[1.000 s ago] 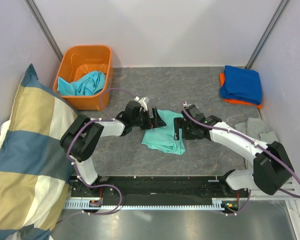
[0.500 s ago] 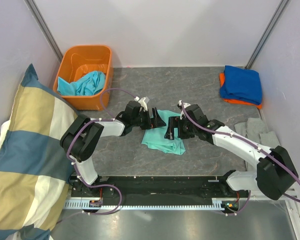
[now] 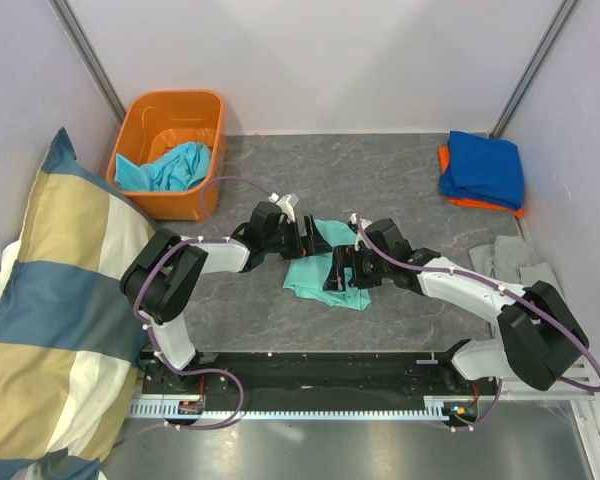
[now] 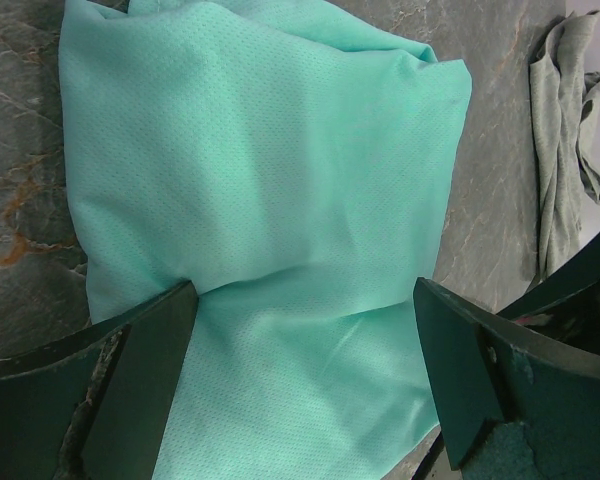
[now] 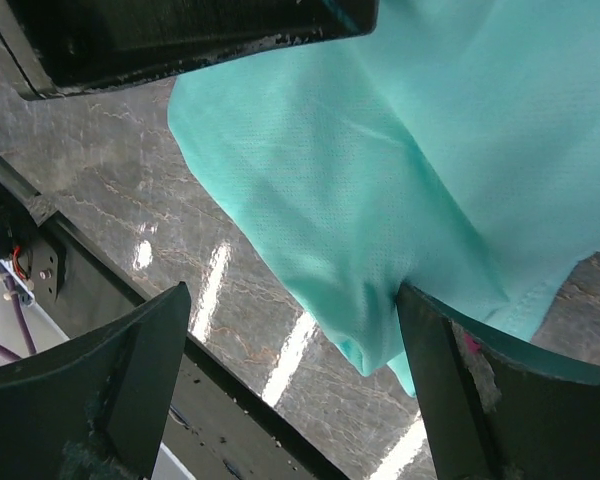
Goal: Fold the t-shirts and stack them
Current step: Fold the tshirt
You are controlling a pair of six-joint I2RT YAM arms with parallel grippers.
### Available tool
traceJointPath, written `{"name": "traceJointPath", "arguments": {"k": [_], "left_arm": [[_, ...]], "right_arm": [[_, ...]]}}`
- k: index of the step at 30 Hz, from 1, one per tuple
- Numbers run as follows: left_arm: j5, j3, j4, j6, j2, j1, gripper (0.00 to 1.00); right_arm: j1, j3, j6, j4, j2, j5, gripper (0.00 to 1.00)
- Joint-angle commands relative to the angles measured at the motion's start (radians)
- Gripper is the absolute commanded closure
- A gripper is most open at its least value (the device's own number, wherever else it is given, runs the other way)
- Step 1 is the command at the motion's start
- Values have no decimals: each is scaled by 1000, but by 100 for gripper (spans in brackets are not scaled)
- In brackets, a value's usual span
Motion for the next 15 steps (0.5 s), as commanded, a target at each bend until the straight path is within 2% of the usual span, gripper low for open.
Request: {"name": "traceJointPath", "arguments": {"k": [1, 15], "left_arm": [[-38, -27, -130, -8, 63, -4, 0], [-38, -31, -121, -16, 77, -4, 0]], "right_arm": [[11, -14, -14, 75, 19, -66, 7], [42, -19, -12, -101, -16, -100, 6]]}}
